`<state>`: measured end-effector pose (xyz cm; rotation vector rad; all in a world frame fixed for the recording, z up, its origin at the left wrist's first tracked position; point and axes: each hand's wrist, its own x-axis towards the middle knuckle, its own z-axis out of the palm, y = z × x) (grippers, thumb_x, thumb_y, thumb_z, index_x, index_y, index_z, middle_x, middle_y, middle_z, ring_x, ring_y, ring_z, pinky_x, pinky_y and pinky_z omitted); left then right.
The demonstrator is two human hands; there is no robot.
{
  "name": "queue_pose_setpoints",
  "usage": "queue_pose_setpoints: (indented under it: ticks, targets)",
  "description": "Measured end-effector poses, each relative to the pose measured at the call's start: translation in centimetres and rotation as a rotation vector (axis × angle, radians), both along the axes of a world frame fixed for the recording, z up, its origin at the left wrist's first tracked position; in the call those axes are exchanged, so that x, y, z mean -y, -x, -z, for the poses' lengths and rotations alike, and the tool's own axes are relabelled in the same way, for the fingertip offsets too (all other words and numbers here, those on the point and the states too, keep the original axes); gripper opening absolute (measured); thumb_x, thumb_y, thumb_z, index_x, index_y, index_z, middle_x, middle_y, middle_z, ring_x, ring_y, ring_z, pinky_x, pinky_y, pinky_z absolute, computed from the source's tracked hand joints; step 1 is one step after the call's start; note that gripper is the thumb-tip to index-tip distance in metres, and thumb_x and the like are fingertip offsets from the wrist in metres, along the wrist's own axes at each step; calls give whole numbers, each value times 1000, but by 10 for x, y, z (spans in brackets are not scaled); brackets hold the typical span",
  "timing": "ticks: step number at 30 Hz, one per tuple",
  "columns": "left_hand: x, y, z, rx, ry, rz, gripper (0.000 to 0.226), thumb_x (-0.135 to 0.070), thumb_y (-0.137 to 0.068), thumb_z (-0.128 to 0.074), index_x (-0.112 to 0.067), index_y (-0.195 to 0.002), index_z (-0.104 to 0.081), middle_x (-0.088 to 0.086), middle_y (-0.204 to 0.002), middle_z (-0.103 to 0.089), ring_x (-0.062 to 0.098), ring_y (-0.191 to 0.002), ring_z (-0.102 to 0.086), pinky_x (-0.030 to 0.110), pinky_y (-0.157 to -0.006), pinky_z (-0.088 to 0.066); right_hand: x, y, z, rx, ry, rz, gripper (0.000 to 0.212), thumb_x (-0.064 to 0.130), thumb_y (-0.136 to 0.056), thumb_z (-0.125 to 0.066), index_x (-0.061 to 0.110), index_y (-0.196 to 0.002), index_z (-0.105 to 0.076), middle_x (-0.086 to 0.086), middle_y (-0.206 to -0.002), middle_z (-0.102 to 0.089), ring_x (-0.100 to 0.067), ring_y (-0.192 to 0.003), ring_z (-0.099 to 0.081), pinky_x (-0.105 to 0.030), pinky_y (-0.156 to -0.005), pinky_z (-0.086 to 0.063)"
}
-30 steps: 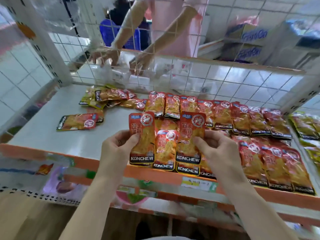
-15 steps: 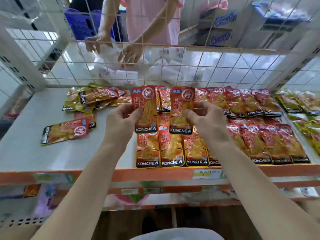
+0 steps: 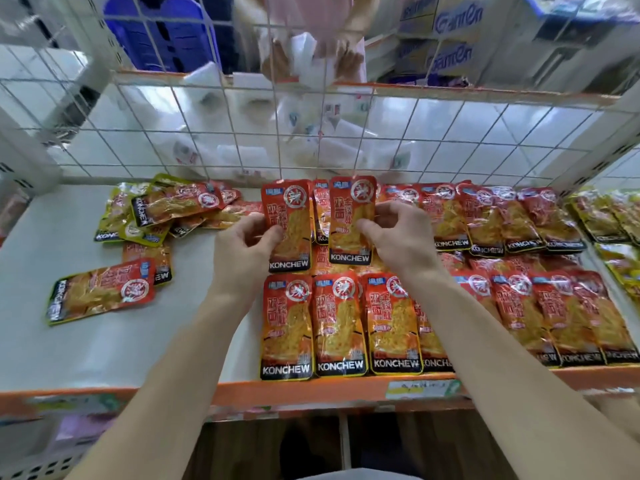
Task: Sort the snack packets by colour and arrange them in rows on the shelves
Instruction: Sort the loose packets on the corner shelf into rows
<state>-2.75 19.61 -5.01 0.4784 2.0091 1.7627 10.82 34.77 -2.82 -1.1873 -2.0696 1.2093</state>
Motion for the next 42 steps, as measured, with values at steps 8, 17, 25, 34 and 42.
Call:
queue_pose_setpoints:
  ticks: [8, 17, 25, 34, 42]
  targets:
    - [-3, 4, 10, 26, 5, -44, 21, -13, -92, -71, -33, -91, -69, -13, -85, -75, 5, -84, -72, 23, -73, -58, 11, 4, 16, 51, 7, -27, 22, 20, -87, -75, 11, -107, -71, 4, -93, -71, -10, -86, -69, -23, -77, -59]
    - [-1, -3, 21, -221, 151, -31, 32, -20, -92, -71, -23, -124, -63, -9, -99, -69, 1, -88, -67, 15, -77, -55, 10, 3, 16, 76, -34, -18, 23, 19, -88, -74, 11, -110, -70, 7, -91, -68, -4, -85, -64, -14, -74, -53]
    - [4, -21, 29, -513, 266, -48, 36, -22, -91, -72, -10, -125, -63, 1, -101, -67, 12, -83, -59, 20, -73, -47, 8, 0, 12, 93, 9, -8, 18, 21, -88, -74, 17, -104, -67, 9, -88, -64, -4, -83, -62, -11, -68, -49]
    - [4, -23, 33, -504, 233, -53, 37, -21, -92, -71, -13, -125, -59, -1, -96, -62, 11, -75, -57, 22, -67, -50, 12, -2, 12, 203, 24, -109, 28, 22, -87, -76, 10, -111, -70, 8, -89, -65, -7, -86, -64, -15, -73, -52]
    - [7, -23, 36, -580, 259, -28, 26, -16, -95, -65, -15, -121, -66, -4, -102, -56, 16, -87, -55, 27, -74, -48, 24, 0, 10, 381, -204, -99, 40, 29, -91, -70, 7, -123, -62, -4, -95, -68, -20, -90, -64, -28, -80, -51]
